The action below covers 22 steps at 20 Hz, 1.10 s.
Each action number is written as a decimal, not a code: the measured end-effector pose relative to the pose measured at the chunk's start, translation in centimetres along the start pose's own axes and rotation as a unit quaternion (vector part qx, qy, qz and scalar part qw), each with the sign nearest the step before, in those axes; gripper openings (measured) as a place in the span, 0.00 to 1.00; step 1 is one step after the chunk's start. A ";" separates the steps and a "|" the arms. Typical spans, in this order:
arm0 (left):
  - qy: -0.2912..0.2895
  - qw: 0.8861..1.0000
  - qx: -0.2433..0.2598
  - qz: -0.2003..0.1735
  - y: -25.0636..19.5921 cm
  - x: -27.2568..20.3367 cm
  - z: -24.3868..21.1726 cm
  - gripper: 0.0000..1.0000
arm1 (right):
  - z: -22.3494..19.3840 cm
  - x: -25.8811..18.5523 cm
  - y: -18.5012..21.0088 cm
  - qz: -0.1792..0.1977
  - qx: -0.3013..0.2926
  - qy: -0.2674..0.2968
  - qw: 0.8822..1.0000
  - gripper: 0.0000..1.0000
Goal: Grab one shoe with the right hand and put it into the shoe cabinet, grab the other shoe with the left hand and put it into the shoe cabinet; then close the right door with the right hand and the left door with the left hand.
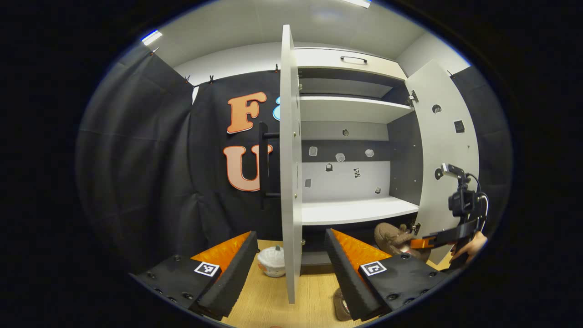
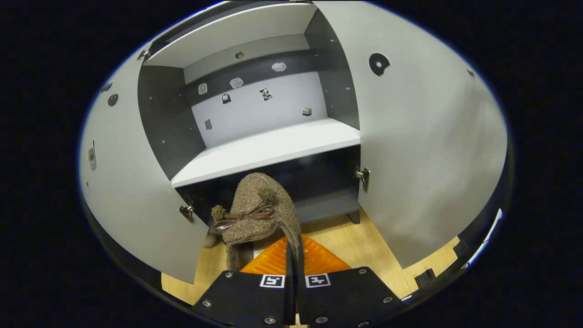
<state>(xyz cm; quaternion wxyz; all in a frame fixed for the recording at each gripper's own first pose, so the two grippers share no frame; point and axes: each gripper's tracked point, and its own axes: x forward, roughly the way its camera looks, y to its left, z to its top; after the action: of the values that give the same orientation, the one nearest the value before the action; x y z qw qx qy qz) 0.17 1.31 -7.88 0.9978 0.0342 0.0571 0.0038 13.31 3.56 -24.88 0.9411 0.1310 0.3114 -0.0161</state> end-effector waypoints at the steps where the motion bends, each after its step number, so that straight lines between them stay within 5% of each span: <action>1: 0.000 1.000 0.000 -0.004 -0.3 -0.1 0.0 0.99 | 1.4 0.3 0.5 0.001 0.002 -0.004 1.000 0.02; 14: 0.007 1.000 -0.009 -0.006 -0.8 1.5 -0.9 0.94 | 17.4 9.3 5.3 -0.005 0.005 -0.045 0.999 0.02; 22: 0.017 1.000 -0.009 0.014 0.2 2.3 -1.7 0.99 | 17.7 17.1 4.7 -0.028 0.036 0.012 0.999 0.02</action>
<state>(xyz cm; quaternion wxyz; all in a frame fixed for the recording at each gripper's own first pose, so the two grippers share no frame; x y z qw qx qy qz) 2.31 1.61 -9.78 0.9968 0.0257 0.0737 0.0185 37.88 4.46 -20.18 0.9310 0.1567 0.3254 -0.0521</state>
